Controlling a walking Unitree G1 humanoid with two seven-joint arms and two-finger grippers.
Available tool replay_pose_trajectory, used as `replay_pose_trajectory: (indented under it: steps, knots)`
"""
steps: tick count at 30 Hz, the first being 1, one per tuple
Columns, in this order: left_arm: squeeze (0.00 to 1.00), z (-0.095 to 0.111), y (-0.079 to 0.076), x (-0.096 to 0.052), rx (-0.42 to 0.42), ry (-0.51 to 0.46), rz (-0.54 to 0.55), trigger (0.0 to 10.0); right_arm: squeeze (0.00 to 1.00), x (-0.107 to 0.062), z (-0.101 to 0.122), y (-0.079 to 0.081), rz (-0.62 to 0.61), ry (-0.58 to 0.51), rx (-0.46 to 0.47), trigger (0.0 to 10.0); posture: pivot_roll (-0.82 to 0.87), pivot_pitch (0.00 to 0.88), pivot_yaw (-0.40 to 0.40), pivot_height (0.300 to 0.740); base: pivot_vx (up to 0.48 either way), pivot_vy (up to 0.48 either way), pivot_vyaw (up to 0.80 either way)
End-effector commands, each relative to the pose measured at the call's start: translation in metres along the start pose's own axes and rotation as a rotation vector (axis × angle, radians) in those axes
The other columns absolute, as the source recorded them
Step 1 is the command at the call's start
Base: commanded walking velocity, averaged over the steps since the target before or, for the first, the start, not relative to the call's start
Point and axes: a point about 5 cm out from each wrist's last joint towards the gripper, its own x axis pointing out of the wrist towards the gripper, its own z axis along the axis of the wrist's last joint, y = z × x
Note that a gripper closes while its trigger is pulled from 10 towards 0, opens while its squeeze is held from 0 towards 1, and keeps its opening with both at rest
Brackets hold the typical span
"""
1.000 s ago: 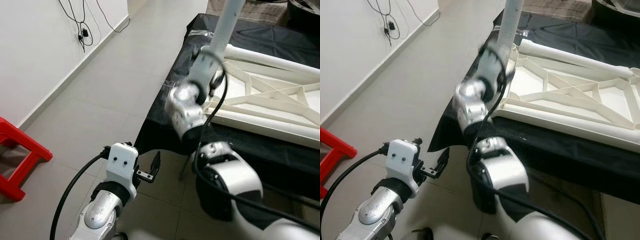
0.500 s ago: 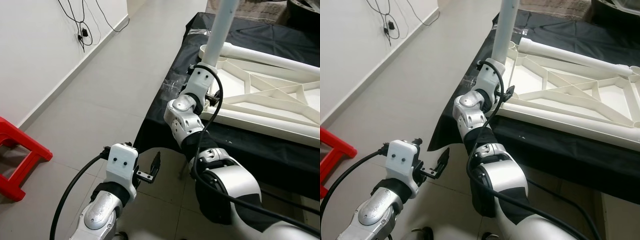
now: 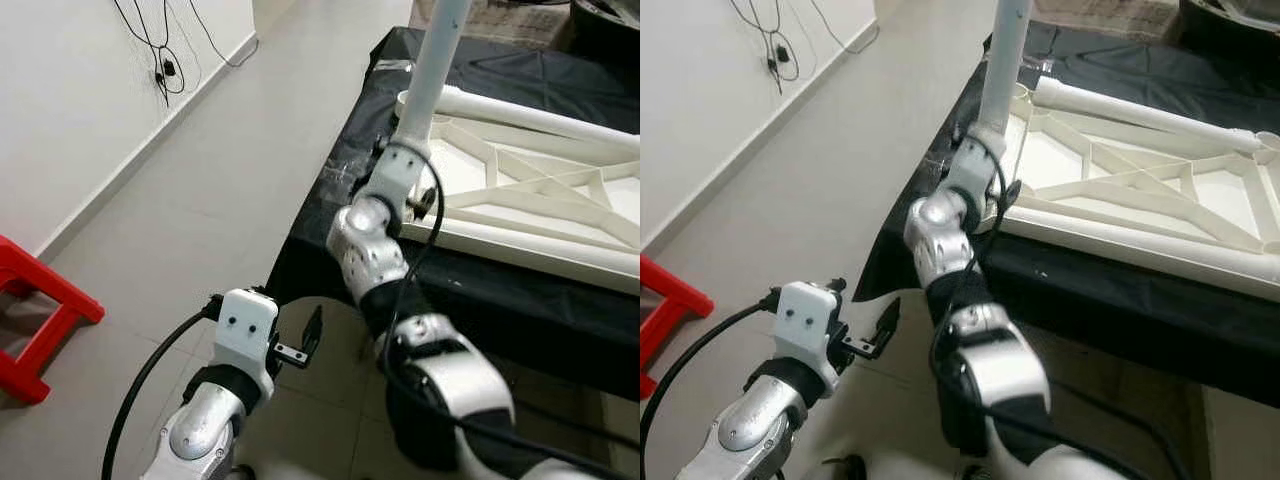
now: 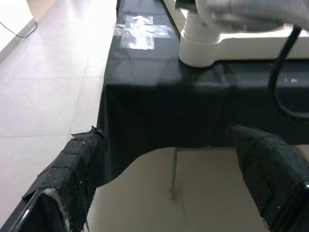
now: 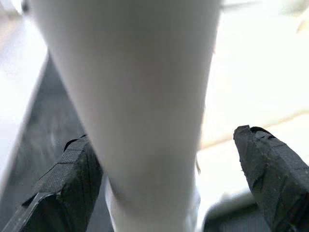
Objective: Building children table
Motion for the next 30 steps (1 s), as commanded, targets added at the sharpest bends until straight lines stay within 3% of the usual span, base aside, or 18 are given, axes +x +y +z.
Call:
replay_pose_trajectory:
  steps: [1, 11, 22, 30]
  knots:
    - [0.00, -0.007, 0.001, -0.002, 0.007, 0.026, 0.000, 10.0, 0.00, -0.004, 0.005, 0.004, 0.023, -0.014, 0.010, 10.0, 0.17, 0.201, -0.017, 0.740, 0.000, 0.000, 0.00]
    - [0.00, -0.009, 0.002, -0.001, 0.008, 0.030, 0.003, 10.0, 0.00, -0.006, 0.003, 0.001, 0.058, -0.010, 0.014, 10.0, 0.17, 0.196, -0.018, 0.740, 0.000, 0.000, 0.00]
    - [0.00, -0.013, 0.005, 0.000, 0.017, 0.033, 0.008, 10.0, 0.00, -0.014, -0.005, -0.019, 0.146, 0.027, -0.008, 10.0, 0.17, 0.189, -0.015, 0.740, 0.000, 0.000, 0.00]
    - [0.00, -0.016, 0.007, 0.002, 0.015, 0.037, 0.018, 10.0, 0.00, -0.023, -0.024, -0.034, 0.285, 0.099, -0.055, 10.0, 0.16, 0.177, -0.016, 0.740, 0.000, 0.000, 0.00]
